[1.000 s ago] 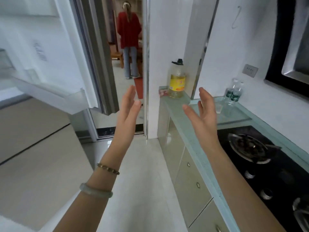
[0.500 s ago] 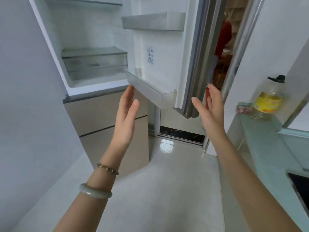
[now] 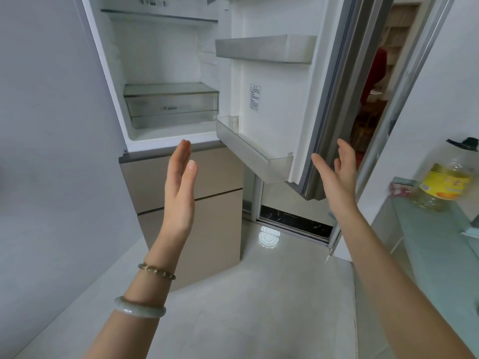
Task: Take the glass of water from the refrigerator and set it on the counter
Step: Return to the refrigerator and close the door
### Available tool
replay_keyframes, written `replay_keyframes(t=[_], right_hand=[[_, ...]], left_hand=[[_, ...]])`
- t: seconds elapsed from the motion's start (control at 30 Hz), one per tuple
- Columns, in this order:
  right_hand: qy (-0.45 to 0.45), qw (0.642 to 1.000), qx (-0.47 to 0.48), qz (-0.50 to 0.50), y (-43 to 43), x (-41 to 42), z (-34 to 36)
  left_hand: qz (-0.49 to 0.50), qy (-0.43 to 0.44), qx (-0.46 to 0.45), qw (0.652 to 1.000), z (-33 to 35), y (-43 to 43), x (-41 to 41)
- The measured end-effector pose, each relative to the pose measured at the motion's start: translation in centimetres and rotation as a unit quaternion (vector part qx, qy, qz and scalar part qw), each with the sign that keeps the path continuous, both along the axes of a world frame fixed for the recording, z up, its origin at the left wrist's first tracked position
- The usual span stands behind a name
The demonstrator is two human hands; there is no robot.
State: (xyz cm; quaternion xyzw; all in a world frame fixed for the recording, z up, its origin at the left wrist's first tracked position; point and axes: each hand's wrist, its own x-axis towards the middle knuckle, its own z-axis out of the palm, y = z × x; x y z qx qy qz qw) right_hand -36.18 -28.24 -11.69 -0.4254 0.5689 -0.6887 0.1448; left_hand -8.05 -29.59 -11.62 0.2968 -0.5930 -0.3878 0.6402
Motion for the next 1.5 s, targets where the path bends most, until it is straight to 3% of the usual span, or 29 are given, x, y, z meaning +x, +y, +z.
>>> replay_keyframes(t=[0.43,0.73,1.0,1.23,1.5], right_hand=[[0.011,0.999,0.032,-0.017,-1.1,-3.6,-0.3],[-0.002,0.994,0.111,-0.020,-5.3,-5.9,0.3],[0.012,0.995,0.096,-0.002,-6.2,-5.1,-0.5],[0.077,0.997,0.009,0.010,-7.0,1.5,-1.1],[0.168,0.975,-0.013,0.146,-10.6,12.0,-0.2]], left_hand=[[-0.016,-0.003,-0.012,1.000,-0.2,-1.2,-3.8],[0.006,-0.007,-0.008,1.000,0.1,-2.1,-3.7],[0.032,-0.011,0.007,0.999,-0.1,-2.6,-2.1],[0.043,-0.037,0.038,0.998,-1.2,-3.0,-0.5],[0.062,-0.048,0.071,0.994,-1.4,-6.4,4.9]])
